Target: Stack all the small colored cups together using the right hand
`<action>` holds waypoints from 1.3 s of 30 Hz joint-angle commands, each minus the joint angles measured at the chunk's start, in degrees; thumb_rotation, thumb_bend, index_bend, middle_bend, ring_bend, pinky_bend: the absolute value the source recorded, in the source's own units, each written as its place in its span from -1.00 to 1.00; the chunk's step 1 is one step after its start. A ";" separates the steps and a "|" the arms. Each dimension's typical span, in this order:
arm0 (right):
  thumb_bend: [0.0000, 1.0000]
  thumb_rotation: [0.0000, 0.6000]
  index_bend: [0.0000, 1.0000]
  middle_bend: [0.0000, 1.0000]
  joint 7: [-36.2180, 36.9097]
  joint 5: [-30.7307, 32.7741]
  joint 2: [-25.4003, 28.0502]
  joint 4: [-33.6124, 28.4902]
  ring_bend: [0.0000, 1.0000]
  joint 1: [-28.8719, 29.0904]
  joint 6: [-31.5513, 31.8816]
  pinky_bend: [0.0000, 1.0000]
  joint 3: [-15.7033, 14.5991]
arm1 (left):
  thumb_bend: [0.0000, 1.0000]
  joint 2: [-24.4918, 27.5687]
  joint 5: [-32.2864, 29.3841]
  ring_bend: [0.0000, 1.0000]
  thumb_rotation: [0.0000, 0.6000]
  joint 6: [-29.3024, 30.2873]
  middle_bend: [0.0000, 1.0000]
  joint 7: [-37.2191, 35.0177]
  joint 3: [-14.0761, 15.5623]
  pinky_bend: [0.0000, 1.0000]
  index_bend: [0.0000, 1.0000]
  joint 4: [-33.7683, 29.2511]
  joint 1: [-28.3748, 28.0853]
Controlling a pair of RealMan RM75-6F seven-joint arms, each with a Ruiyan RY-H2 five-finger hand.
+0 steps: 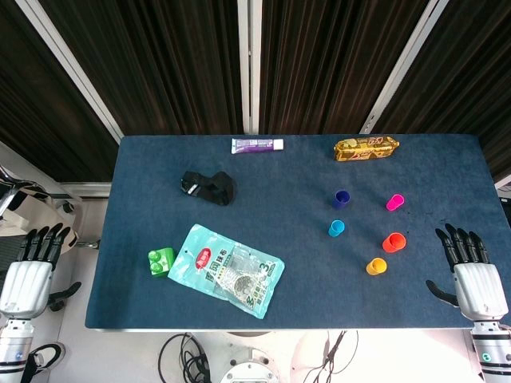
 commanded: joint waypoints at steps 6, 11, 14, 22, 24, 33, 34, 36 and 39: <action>-0.78 1.00 -1.00 -1.00 1.40 -0.97 -1.06 1.71 -1.00 0.39 0.16 -1.00 0.07 | -0.88 0.44 0.72 -1.00 1.00 0.56 -0.95 -0.13 0.21 -1.00 -0.93 -0.60 0.21; -0.78 1.00 -1.00 -1.00 0.92 0.40 -1.02 1.71 -1.00 0.63 -1.06 -1.00 0.26 | -0.88 0.27 0.98 -1.00 1.00 -0.12 -0.95 -0.86 0.35 -1.00 -0.93 -0.62 -0.16; -0.78 1.00 -1.00 -1.00 0.21 1.56 -0.78 1.56 -1.00 1.13 -2.27 -1.00 0.65 | -0.88 -0.13 1.17 -1.00 1.00 -0.45 -0.95 -1.16 0.16 -1.00 -0.93 -0.07 -0.59; -0.78 1.00 -1.00 -1.00 -2.13 2.93 1.08 -0.68 -1.00 4.50 -6.31 -1.00 2.58 | -0.88 0.52 1.17 -1.00 1.00 -0.48 -0.95 -1.74 0.21 -1.00 -0.93 -0.18 -0.62; -0.78 1.00 -1.00 -1.00 -2.46 3.46 1.42 -0.94 -1.00 6.25 -8.07 -1.00 3.68 | -0.88 0.55 1.28 -1.00 1.00 -0.20 -0.95 -1.98 0.24 -1.00 -0.93 -0.15 -0.49; -0.77 1.00 -1.00 -1.00 -1.48 10.31 1.56 1.93 -1.00 17.27 -21.83 -1.00 9.85 | -0.88 0.46 1.23 -1.00 1.00 0.19 -0.95 -0.69 0.68 -1.00 -0.93 -0.58 0.06; -0.77 1.00 -1.00 -1.00 -2.21 11.49 1.61 2.21 -1.00 18.65 -23.72 -1.00 10.46 | -0.88 0.54 1.19 -1.00 1.00 0.26 -0.95 -0.64 0.74 -1.00 -0.93 -0.73 0.16; -0.77 1.00 -1.00 -1.00 -4.88 14.66 0.99 3.98 -1.00 21.82 -28.02 -1.00 11.50 | -0.88 0.69 0.85 -1.00 1.00 0.18 -0.95 -0.54 0.85 -1.00 -0.93 -1.12 0.36; -0.76 1.00 -1.00 -0.99 -10.91 20.41 -1.21 7.30 -1.00 26.17 -33.82 -1.00 11.97 | -0.88 0.84 0.54 -1.00 1.00 0.06 -0.95 -0.38 0.91 -1.00 -0.93 -1.59 0.49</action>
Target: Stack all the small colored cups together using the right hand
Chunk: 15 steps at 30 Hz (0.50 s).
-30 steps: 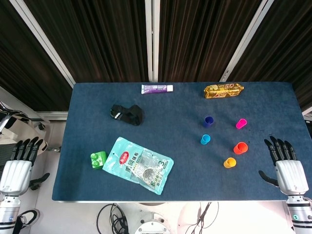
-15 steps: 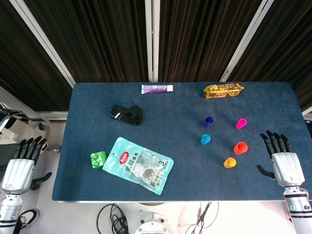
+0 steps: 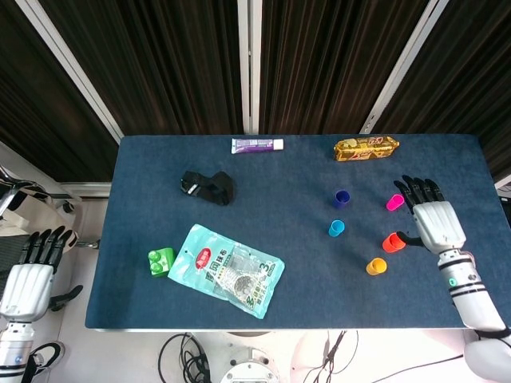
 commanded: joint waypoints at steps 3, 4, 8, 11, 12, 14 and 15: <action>-0.76 1.00 -1.00 -0.99 -11.76 11.75 -5.01 7.82 -1.00 9.93 -11.48 -1.00 1.65 | -0.88 0.13 -0.05 -1.00 1.00 -0.14 -0.95 0.65 0.17 -1.00 -0.93 -0.29 0.12; -0.76 1.00 -1.00 -0.99 -13.11 12.94 -5.78 8.94 -1.00 10.95 -12.57 -1.00 1.45 | -0.87 0.17 -0.03 -1.00 1.00 -0.21 -0.95 0.95 0.20 -1.00 -0.93 -0.39 0.11; -0.76 1.00 -1.00 -1.00 -17.86 17.49 -8.98 13.27 -1.00 14.95 -16.41 -1.00 0.37 | -0.88 0.39 0.15 -1.00 1.00 -0.47 -0.95 2.26 0.31 -1.00 -0.93 -1.10 0.00; -0.76 1.00 -1.00 -1.00 -19.66 19.49 -11.15 15.43 -1.00 17.03 -17.63 -1.00 -0.24 | -0.88 0.61 0.18 -1.00 1.00 -0.72 -0.95 2.43 0.39 -1.00 -0.93 -1.38 -0.07; -0.76 1.00 -1.00 -1.00 -19.99 19.96 -11.81 15.99 -1.00 17.62 -17.99 -1.00 -0.39 | -0.88 0.63 0.25 -1.00 1.00 -0.85 -0.95 2.39 0.46 -1.00 -0.93 -1.37 -0.11; -0.76 1.00 -1.00 -1.00 -20.85 20.98 -13.24 17.10 -1.00 19.02 -18.87 -1.00 -0.79 | -0.88 0.51 0.29 -1.00 1.00 -1.12 -0.95 2.48 0.55 -1.00 -0.93 -1.14 -0.19; -0.76 1.00 -1.00 -1.00 -21.26 21.30 -13.80 17.47 -1.00 19.58 -19.03 -1.00 -0.95 | -0.87 0.40 0.23 -1.00 1.00 -1.21 -0.95 2.52 0.55 -1.00 -0.93 -1.06 -0.22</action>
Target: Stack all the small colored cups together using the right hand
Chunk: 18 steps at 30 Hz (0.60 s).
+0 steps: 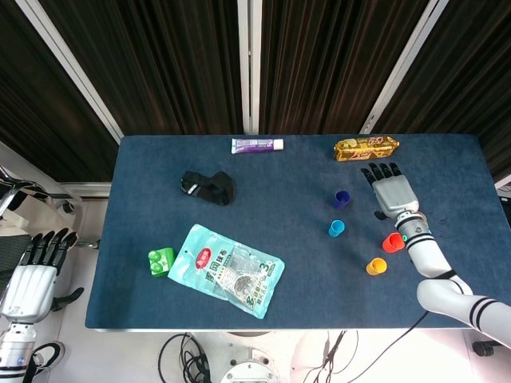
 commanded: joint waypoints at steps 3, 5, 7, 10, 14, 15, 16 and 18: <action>-0.76 1.00 -1.00 -0.98 -2.59 1.10 -3.20 2.17 -1.00 3.10 -0.43 -1.00 -1.12 | -0.88 -0.41 -0.35 -1.00 1.00 -0.30 -0.95 0.03 -0.07 -1.00 -0.93 0.42 -0.10; -0.76 1.00 -1.00 -0.90 -3.73 -0.01 -4.54 3.45 -1.00 3.88 1.08 -1.00 -1.62 | -0.88 -0.46 -0.54 -1.00 1.00 -0.39 -0.97 0.00 -0.07 -1.00 -0.93 0.57 -0.07; -0.76 1.00 -1.00 -0.84 -3.80 -0.56 -5.79 4.66 -1.00 4.28 1.78 -1.00 -1.88 | -0.88 -0.46 -0.66 -1.00 1.00 -0.38 -0.99 -0.16 -0.06 -1.00 -0.93 0.70 0.00; -0.76 1.00 -1.00 -0.80 -3.54 -0.16 -7.30 6.18 -1.00 4.98 1.21 -1.00 -2.22 | -0.87 -0.44 -0.77 -1.00 1.00 -0.34 -1.00 -0.55 -0.06 -1.00 -0.93 0.90 0.08; -0.76 1.00 -1.00 -0.77 -3.03 0.30 -9.22 8.36 -1.00 5.71 0.47 -1.00 -2.61 | -0.87 -0.37 -0.79 -1.00 1.00 -0.42 -1.00 -1.47 -0.08 -1.00 -0.93 0.86 0.05; -0.76 1.00 -1.00 -0.76 -2.56 0.18 -9.72 8.93 -1.00 5.86 0.30 -1.00 -2.68 | -0.87 -0.35 -0.68 -1.00 1.00 -0.35 -1.00 -1.67 -0.09 -1.00 -0.93 0.88 0.04; -0.76 1.00 -1.00 -0.75 -2.11 -0.17 -10.04 9.36 -1.00 5.97 0.27 -1.00 -2.74 | -0.88 -0.32 -0.60 -1.00 1.00 -0.32 -1.00 -1.74 -0.10 -1.00 -0.93 0.88 0.03; -0.76 1.00 -1.00 -0.73 -0.83 -1.24 -10.72 10.36 -1.00 6.10 0.19 -1.00 -2.92 | -0.88 -0.23 -0.51 -1.00 1.00 -0.33 -1.00 -1.86 -0.08 -1.00 -0.93 0.87 0.01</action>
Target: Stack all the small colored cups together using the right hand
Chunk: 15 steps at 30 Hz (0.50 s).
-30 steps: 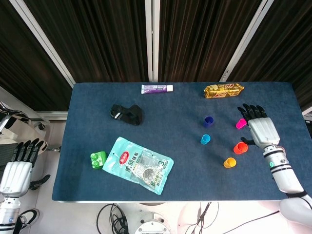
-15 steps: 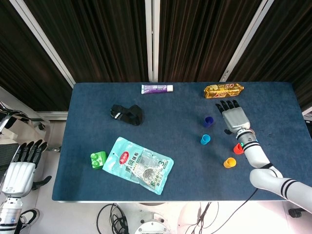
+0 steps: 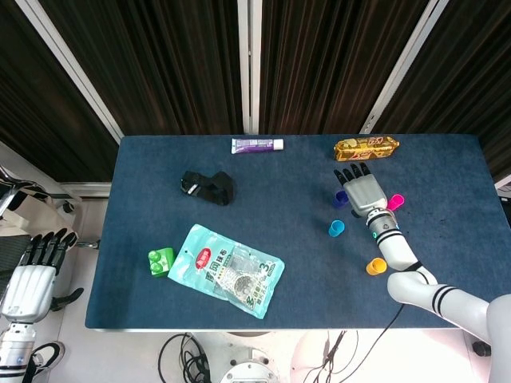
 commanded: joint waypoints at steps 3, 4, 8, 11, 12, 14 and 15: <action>-0.76 1.00 -1.00 -0.68 2.85 -1.77 -1.48 2.06 -1.00 0.45 -0.87 -1.00 -0.50 | -0.88 0.15 -0.19 -1.00 1.00 -0.40 -1.00 -0.32 0.11 -1.00 -0.93 0.06 -0.06; -0.76 1.00 -0.98 -0.66 3.10 -1.99 -1.69 2.41 -1.00 0.51 -0.91 -1.00 -0.58 | -0.88 0.17 -0.30 -1.00 1.00 -0.56 -1.00 -0.40 0.13 -1.00 -0.93 0.12 -0.09; -0.75 1.00 -0.78 -0.62 4.34 -2.78 -2.88 4.02 -1.00 0.63 -0.64 -1.00 -0.68 | -0.88 0.15 -0.39 -1.00 1.00 -0.84 -1.00 -0.57 0.16 -1.00 -0.93 0.34 -0.19; -0.75 1.00 -0.71 -0.58 4.81 -3.37 -3.75 5.14 -1.00 0.68 -0.19 -1.00 -0.80 | -0.88 0.03 -0.26 -1.00 1.00 -0.59 -1.00 -0.60 0.12 -1.00 -0.93 0.63 -0.13; -0.74 1.00 -0.69 -0.56 5.05 -3.74 -4.08 5.54 -1.00 0.65 0.11 -1.00 -0.86 | -0.87 0.02 -0.30 -1.00 1.00 -0.59 -1.00 -0.66 0.13 -1.00 -0.93 0.69 -0.11; -0.74 1.00 -0.61 -0.51 5.39 -4.21 -4.60 6.21 -1.00 0.57 0.61 -1.00 -0.92 | -0.88 0.08 -0.39 -1.00 1.00 -0.66 -1.00 -0.74 0.15 -1.00 -0.93 0.72 -0.10; -0.74 1.00 -0.57 -0.48 5.59 -4.40 -4.96 6.72 -1.00 0.53 0.78 -1.00 -0.94 | -0.88 0.12 -0.41 -1.00 1.00 -0.70 -1.00 -0.74 0.14 -1.00 -0.93 0.70 -0.12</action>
